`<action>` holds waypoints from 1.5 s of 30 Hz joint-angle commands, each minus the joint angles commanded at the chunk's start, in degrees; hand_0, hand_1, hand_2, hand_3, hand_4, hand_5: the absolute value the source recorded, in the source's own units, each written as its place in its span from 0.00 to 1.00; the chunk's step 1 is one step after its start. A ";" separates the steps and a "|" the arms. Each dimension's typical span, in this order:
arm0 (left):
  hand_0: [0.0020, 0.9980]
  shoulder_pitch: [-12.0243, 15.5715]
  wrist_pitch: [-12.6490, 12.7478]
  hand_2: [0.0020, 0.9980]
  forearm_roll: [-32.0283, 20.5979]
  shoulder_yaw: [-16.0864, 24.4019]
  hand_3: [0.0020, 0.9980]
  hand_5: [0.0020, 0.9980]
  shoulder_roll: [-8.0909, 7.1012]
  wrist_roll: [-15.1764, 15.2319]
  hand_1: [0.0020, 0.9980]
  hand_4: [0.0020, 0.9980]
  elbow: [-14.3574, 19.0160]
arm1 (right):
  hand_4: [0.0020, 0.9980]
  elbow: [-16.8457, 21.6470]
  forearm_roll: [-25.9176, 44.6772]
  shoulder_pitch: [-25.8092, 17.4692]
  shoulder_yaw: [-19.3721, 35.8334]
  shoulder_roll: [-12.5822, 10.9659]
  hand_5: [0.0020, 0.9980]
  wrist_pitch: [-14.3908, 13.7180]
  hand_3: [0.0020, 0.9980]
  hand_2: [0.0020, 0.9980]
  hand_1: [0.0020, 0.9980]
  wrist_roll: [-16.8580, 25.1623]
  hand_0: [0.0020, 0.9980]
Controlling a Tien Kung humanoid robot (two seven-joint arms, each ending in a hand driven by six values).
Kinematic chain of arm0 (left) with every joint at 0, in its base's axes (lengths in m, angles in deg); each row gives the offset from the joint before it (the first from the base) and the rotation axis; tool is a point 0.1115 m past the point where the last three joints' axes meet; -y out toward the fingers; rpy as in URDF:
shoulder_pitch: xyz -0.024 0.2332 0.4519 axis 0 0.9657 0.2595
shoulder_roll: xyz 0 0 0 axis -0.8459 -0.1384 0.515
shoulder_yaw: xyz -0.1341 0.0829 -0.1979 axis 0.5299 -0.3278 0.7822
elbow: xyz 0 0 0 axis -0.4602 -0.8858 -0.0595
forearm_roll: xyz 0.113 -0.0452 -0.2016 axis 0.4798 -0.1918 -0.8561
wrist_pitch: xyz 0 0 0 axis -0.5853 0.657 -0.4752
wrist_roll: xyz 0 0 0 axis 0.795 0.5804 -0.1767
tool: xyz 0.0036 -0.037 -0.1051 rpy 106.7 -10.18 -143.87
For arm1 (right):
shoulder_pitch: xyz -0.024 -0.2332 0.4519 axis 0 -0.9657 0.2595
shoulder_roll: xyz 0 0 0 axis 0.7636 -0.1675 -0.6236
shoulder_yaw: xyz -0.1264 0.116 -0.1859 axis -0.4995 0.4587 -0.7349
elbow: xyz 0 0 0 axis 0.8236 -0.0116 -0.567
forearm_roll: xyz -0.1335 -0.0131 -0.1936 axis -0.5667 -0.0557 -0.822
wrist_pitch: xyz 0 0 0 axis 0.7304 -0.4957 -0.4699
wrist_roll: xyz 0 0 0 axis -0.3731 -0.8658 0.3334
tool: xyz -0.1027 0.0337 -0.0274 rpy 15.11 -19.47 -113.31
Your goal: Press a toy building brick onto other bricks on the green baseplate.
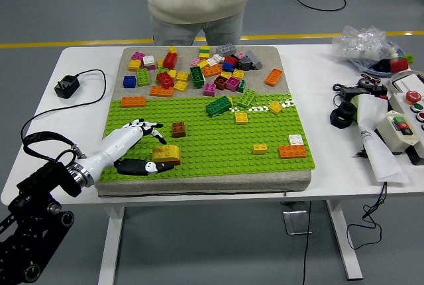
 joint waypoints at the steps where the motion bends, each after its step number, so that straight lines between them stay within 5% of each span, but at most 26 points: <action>1: 1.00 -0.15 0.17 0.95 0.05 -0.33 0.61 0.73 0.00 0.05 0.97 0.98 -0.53 | 1.00 0.00 0.02 0.05 -0.03 -0.01 0.67 -0.03 0.74 0.75 0.73 -0.04 0.80; 45: 1.00 -1.42 2.31 0.93 -0.07 -1.51 0.60 0.71 1.44 0.63 0.95 0.98 -6.51 | 1.00 0.00 0.04 -0.04 -0.32 0.08 0.67 -0.22 0.74 0.75 0.73 -0.31 0.80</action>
